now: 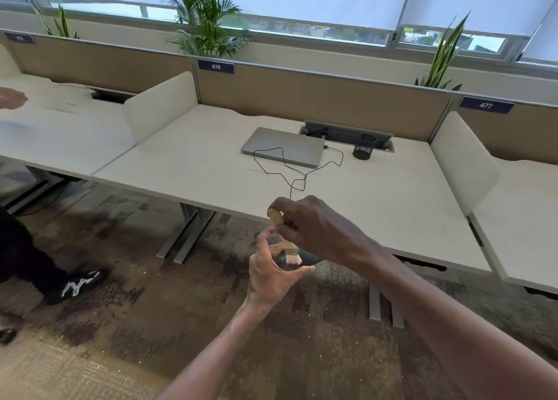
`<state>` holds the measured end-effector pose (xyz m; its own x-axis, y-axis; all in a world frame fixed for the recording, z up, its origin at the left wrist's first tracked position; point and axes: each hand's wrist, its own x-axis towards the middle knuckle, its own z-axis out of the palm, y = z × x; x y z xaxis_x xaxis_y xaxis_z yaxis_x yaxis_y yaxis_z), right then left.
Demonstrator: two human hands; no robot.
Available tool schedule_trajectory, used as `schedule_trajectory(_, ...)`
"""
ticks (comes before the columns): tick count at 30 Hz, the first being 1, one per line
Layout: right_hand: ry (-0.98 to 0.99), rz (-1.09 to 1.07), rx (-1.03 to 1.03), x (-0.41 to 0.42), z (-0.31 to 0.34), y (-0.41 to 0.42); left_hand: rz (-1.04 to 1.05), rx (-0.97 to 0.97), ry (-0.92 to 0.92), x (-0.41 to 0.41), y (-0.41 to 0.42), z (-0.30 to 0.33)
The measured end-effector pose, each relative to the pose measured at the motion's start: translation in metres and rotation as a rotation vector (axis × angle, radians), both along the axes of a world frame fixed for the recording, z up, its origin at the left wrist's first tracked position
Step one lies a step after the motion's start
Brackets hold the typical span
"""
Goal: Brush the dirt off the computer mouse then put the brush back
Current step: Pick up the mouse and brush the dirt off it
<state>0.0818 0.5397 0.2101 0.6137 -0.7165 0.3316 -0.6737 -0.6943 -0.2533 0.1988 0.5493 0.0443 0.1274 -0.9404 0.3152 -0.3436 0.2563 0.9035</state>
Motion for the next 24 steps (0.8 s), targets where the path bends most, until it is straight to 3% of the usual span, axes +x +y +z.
schedule_trajectory(8,-0.008,-0.026,-0.065,0.009,0.007,-0.015,0.006,-0.024,0.018,0.002,-0.001,0.001)
schedule_trajectory(14,-0.124,-0.070,-0.022,0.010,0.017,-0.022,-0.009,-0.054,0.008,0.004,0.000,0.005)
schedule_trajectory(24,-0.005,-0.205,0.019,0.022,0.013,-0.037,-0.027,-0.020,0.028,0.006,-0.001,0.007)
